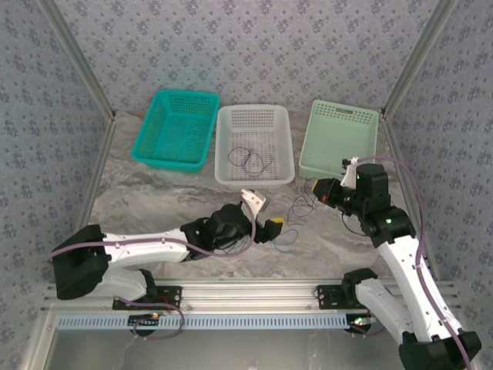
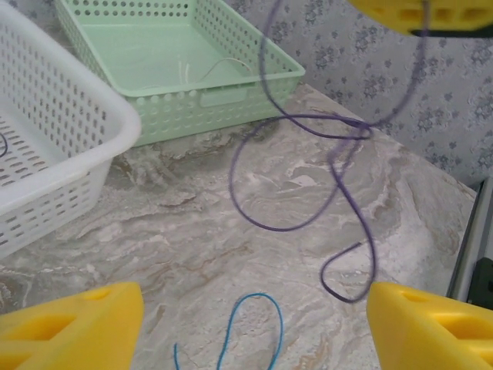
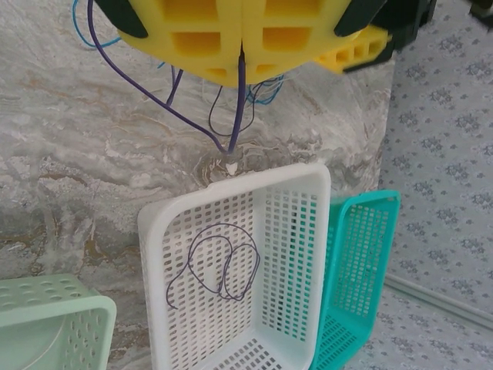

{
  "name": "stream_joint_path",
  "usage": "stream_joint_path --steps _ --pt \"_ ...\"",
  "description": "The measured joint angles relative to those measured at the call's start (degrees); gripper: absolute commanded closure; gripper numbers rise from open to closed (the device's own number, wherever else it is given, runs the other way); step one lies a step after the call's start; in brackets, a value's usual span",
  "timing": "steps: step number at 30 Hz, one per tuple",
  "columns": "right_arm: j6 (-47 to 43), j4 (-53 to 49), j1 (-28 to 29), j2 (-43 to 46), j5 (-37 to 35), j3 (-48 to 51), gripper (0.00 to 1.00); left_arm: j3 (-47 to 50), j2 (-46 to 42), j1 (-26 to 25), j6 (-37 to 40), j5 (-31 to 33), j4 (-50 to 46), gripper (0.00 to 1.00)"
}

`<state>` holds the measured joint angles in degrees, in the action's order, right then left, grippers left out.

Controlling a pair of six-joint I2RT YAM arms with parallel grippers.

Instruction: Untangle the cables

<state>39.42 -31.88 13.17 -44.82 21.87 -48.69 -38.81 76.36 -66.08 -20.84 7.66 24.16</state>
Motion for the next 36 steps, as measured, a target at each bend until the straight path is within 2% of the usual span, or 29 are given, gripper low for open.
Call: stream_joint_path --steps 4,10,20,22,26,28,36 --pt "-0.09 0.00 0.11 -0.31 0.00 -0.33 1.00 0.00 0.04 3.39 -2.40 -5.88 1.60 0.22" --pt "-0.24 0.02 0.28 -0.90 -0.02 -0.39 1.00 -0.04 1.11 3.41 -4.76 -14.34 4.09 0.22" --pt "-0.24 0.13 0.79 -1.11 -0.15 -0.50 1.00 -3.56 6.67 3.41 -7.34 -20.22 5.22 0.25" --pt "-0.22 0.33 1.27 -1.11 -0.17 -0.55 1.00 -5.88 8.83 3.41 -7.50 -20.55 5.27 0.35" --pt "-0.26 0.39 1.66 -1.11 -0.20 -0.76 1.00 -9.55 12.33 3.41 -7.69 -20.52 4.28 0.87" --pt "-0.42 0.31 1.66 -1.14 -0.24 -1.16 1.00 -10.51 13.29 3.41 -7.67 -20.24 3.54 1.00" --pt "-3.45 -1.84 -1.77 -3.26 0.11 -7.87 1.00 -9.25 13.49 3.43 -7.52 -14.45 -0.94 1.00"
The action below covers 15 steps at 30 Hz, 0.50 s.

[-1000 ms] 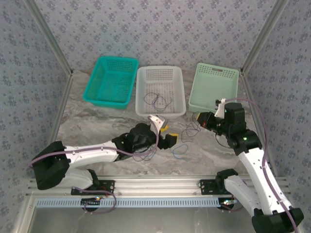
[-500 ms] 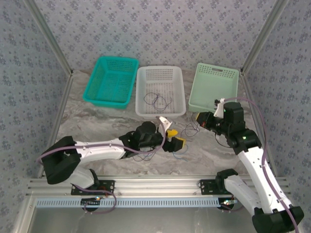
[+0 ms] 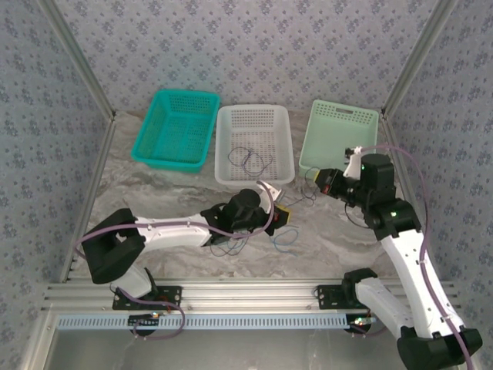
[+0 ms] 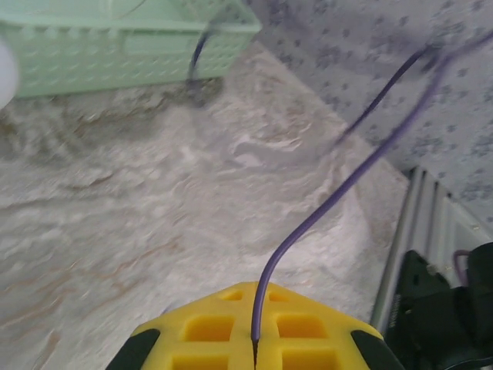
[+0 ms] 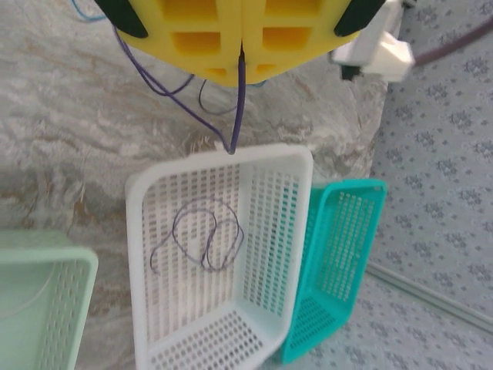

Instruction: Untangle the cables

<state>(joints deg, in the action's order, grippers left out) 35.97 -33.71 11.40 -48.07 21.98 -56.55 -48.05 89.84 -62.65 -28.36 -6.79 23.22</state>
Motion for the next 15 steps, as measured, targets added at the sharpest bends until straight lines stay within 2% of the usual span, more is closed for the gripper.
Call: stream_joint_path --steps 8,15 --pt "-6.12 -2.49 -2.54 -2.78 -0.13 -10.25 1.00 5.05 -0.26 0.04 -0.92 6.29 -6.78 1.00" --pt "-9.05 -4.39 -3.10 -2.60 -0.42 -11.69 1.00 5.53 -0.26 0.42 -2.21 9.57 -9.01 1.00"
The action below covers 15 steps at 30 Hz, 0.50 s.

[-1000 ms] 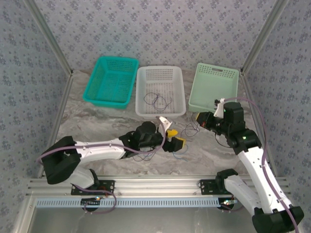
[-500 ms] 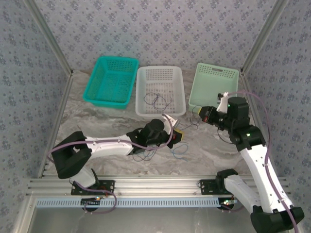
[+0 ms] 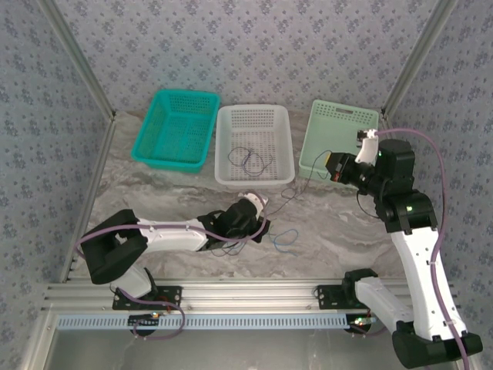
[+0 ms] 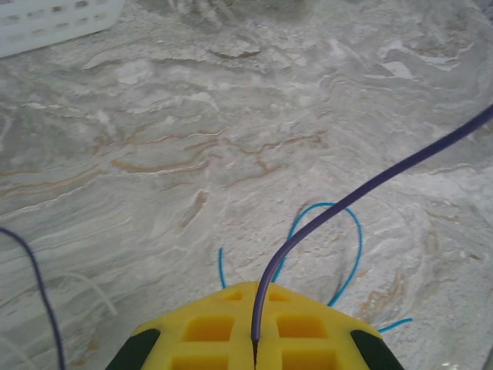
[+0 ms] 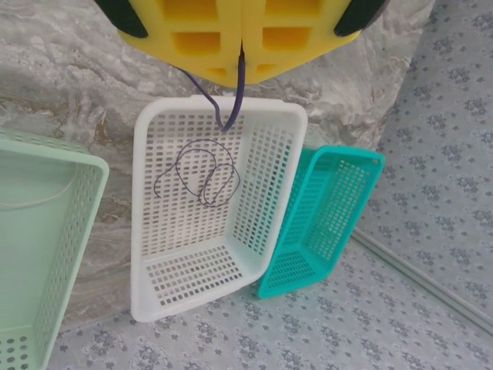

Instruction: Untangle the cables

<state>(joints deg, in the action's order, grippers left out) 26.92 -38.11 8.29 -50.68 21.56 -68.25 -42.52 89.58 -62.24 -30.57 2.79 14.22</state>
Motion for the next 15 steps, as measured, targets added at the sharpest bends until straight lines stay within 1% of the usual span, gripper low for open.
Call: stream_joint_path --steps 3,6,11,15 --pt "-1.49 -1.33 -0.57 -0.63 1.44 -0.42 1.00 0.00 -0.28 0.17 -0.55 2.40 -1.77 1.00" --pt "-4.24 -4.13 -0.83 -2.82 1.92 -1.79 1.00 0.83 -2.60 0.74 -0.63 5.46 -3.39 1.00" --pt "-8.44 -8.37 -2.21 -5.57 1.57 -1.86 1.00 3.10 -10.88 3.28 -0.59 10.36 -6.43 1.00" --pt "-10.84 -9.27 -2.43 -5.68 0.33 -1.53 1.00 4.44 -17.94 7.17 -0.28 11.74 -7.67 1.00"
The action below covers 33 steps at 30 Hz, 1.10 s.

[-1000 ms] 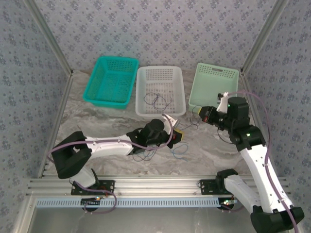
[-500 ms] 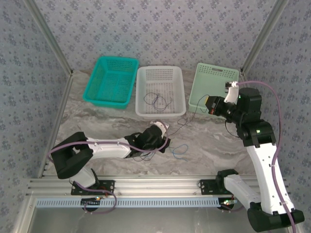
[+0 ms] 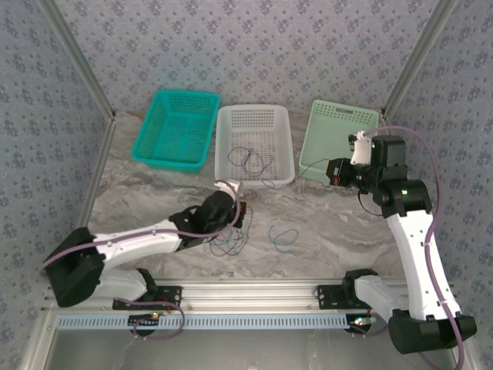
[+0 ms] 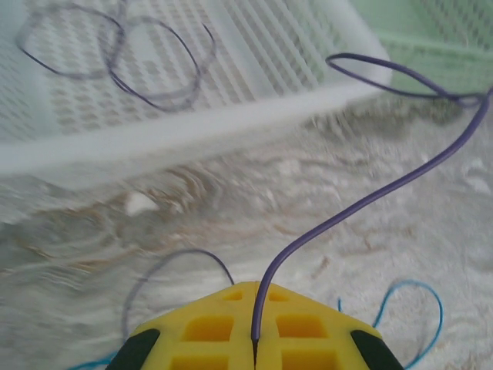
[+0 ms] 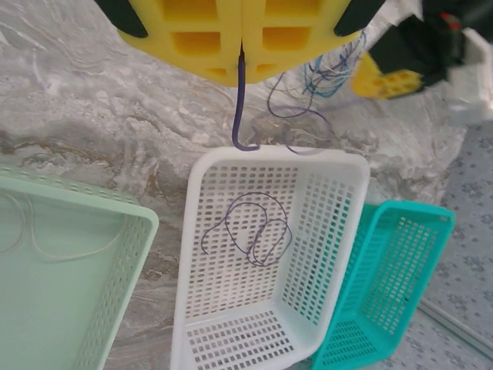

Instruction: Untangle the cables

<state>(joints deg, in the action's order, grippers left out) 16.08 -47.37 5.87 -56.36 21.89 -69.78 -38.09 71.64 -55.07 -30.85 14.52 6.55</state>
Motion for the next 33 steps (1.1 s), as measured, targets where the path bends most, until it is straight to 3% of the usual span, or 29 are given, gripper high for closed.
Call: stream_joint_path --steps 6,15,26,33 --pt "-0.24 6.64 1.57 0.00 2.62 6.21 1.00 -0.44 -5.97 6.21 1.84 -4.39 0.39 1.00" --pt "-1.66 16.72 15.32 -12.02 0.15 3.34 1.00 -13.42 1.16 15.23 0.42 -17.44 4.46 1.00" --pt "-1.40 30.64 17.05 -26.86 -8.96 -0.52 1.00 -36.04 25.27 27.43 -4.92 -32.26 6.86 1.00" --pt "-0.22 32.65 17.99 -40.35 -11.39 -7.45 1.00 -50.27 40.44 28.81 -3.78 -35.78 -0.26 0.97"
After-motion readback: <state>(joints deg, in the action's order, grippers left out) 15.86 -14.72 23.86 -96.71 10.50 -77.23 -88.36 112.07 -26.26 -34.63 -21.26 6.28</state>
